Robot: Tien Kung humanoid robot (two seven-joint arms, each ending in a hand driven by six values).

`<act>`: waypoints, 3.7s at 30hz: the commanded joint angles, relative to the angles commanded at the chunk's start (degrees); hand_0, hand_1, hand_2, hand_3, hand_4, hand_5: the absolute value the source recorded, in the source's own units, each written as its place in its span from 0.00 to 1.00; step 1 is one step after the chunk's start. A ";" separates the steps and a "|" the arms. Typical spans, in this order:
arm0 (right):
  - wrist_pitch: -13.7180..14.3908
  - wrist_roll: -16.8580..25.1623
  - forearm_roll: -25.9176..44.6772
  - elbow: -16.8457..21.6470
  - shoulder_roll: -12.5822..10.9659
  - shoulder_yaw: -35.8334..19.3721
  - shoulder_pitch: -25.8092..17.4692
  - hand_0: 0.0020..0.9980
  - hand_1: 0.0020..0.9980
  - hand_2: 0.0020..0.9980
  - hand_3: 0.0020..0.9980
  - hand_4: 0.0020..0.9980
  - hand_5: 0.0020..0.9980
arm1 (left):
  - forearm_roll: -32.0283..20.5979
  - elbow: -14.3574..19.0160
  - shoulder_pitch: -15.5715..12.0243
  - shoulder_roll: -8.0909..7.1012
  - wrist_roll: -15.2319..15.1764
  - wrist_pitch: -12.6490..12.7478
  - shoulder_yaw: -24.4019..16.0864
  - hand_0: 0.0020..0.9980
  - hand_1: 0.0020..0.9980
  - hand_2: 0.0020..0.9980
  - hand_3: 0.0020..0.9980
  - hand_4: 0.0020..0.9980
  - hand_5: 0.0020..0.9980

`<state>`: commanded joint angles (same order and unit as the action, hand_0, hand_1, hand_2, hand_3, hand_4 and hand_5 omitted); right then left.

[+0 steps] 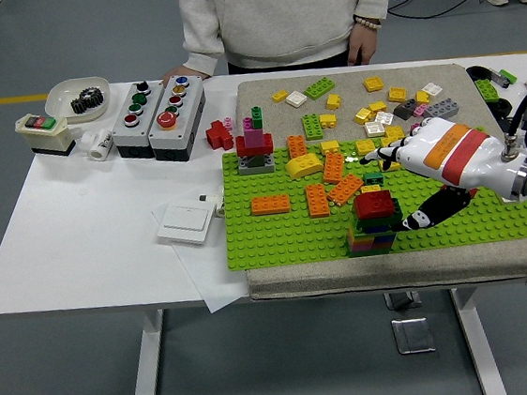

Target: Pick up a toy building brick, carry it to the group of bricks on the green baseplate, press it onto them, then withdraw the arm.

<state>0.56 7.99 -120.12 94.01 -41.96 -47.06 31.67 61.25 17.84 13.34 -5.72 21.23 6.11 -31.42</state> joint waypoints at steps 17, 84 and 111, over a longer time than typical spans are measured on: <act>11.25 0.44 0.11 7.92 1.40 -8.39 -15.11 0.81 0.74 0.79 0.77 0.91 0.74 | 0.01 -0.11 -0.52 0.17 -0.07 0.20 0.04 0.67 0.72 0.73 0.59 0.67 0.66; 11.66 1.95 -7.82 3.04 3.44 -3.50 -18.95 0.79 0.72 0.77 0.71 0.91 0.75 | 1.13 0.07 -0.48 0.30 0.17 -0.26 -0.39 0.67 0.72 0.73 0.59 0.67 0.66; 15.49 1.56 -7.96 3.26 4.06 -3.80 -19.01 0.78 0.72 0.77 0.71 0.90 0.74 | 1.11 0.09 -0.53 0.36 0.19 -0.31 -0.38 0.67 0.72 0.73 0.59 0.67 0.66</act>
<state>16.06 9.55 -128.08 97.27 -37.89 -50.86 12.66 62.36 17.93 12.81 -5.37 21.42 5.80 -31.80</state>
